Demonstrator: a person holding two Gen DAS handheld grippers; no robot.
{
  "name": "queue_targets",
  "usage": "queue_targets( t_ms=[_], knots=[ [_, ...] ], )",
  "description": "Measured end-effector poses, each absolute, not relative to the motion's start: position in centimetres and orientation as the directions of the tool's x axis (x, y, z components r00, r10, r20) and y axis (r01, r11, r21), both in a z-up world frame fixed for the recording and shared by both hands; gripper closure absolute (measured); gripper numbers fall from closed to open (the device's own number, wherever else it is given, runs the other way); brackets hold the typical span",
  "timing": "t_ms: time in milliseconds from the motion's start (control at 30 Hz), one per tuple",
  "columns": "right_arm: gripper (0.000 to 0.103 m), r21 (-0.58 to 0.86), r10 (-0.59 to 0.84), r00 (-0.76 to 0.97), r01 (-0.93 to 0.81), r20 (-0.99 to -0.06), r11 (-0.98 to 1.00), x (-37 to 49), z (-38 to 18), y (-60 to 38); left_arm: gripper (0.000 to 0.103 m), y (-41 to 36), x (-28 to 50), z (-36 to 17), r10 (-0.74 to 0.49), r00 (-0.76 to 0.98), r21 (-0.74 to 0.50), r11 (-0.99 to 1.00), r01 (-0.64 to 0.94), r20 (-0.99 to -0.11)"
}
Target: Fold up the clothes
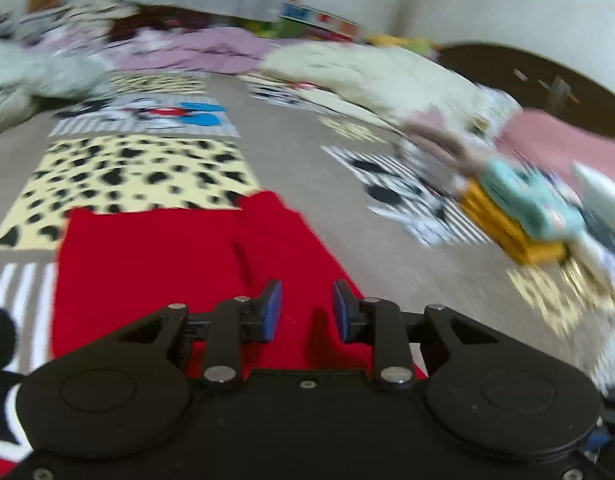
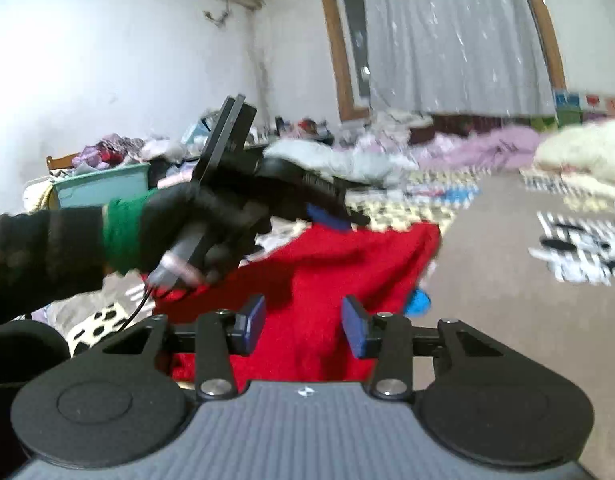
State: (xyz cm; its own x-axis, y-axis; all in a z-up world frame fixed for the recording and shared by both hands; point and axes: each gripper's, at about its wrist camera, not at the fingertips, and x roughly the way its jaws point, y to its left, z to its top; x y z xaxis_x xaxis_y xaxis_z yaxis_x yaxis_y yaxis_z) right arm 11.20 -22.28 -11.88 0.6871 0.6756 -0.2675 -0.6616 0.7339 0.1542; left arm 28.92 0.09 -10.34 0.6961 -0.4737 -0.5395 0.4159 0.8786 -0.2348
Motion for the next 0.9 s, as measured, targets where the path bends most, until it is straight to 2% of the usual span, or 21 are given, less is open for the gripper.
queue_targets(
  t_ms=[100, 133, 200, 233, 433, 500, 567, 700, 800, 900],
  knots=[
    [0.065, 0.146, 0.700, 0.657, -0.691, -0.281, 0.708, 11.8, -12.0, -20.4, 0.078, -2.2, 29.1, -11.3, -0.473, 0.659, -0.179, 0.868, 0.464, -0.584],
    [0.067, 0.150, 0.695, 0.648, -0.689, -0.311, 0.709, 12.3, -12.3, -19.8, 0.077, -3.1, 29.4, -11.7, -0.448, 0.652, -0.139, 0.872, 0.469, -0.612],
    [0.068, 0.201, 0.674, 0.587, -0.668, -0.449, 0.717, 14.0, -13.8, -18.8, 0.076, -4.9, 29.8, -12.5, -0.396, 0.636, -0.064, 0.876, 0.479, -0.663],
    [0.068, 0.218, 0.668, 0.574, -0.659, -0.473, 0.720, 14.3, -14.3, -18.9, 0.076, -5.0, 30.0, -12.1, -0.395, 0.628, -0.064, 0.874, 0.482, -0.671],
    [0.068, 0.237, 0.678, 0.580, -0.655, -0.450, 0.718, 14.1, -14.4, -19.5, 0.076, -5.3, 33.0, -10.1, -0.350, 0.685, -0.050, 0.908, 0.416, -0.639],
    [0.068, 0.230, 0.678, 0.581, -0.658, -0.451, 0.717, 14.0, -14.5, -19.5, 0.076, -5.7, 34.8, -11.1, -0.322, 0.665, -0.042, 0.915, 0.400, -0.674],
    [0.068, 0.241, 0.683, 0.578, -0.657, -0.447, 0.714, 14.2, -14.5, -19.6, 0.070, -6.4, 36.0, -12.4, -0.284, 0.647, -0.015, 0.921, 0.388, -0.708],
    [0.068, 0.263, 0.692, 0.569, -0.655, -0.445, 0.708, 14.4, -14.6, -19.7, 0.070, -7.0, 35.5, -11.4, -0.269, 0.657, -0.003, 0.926, 0.376, -0.705],
    [0.068, 0.272, 0.698, 0.571, -0.656, -0.432, 0.704, 14.3, -14.5, -19.8, 0.070, -3.8, 33.3, -9.8, -0.292, 0.710, -0.114, 0.951, 0.288, -0.641],
    [0.068, 0.286, 0.711, 0.577, -0.659, -0.402, 0.696, 13.8, -14.1, -20.2, 0.070, 1.1, 29.2, -8.9, -0.255, 0.767, -0.204, 0.965, 0.165, -0.589]
  ],
)
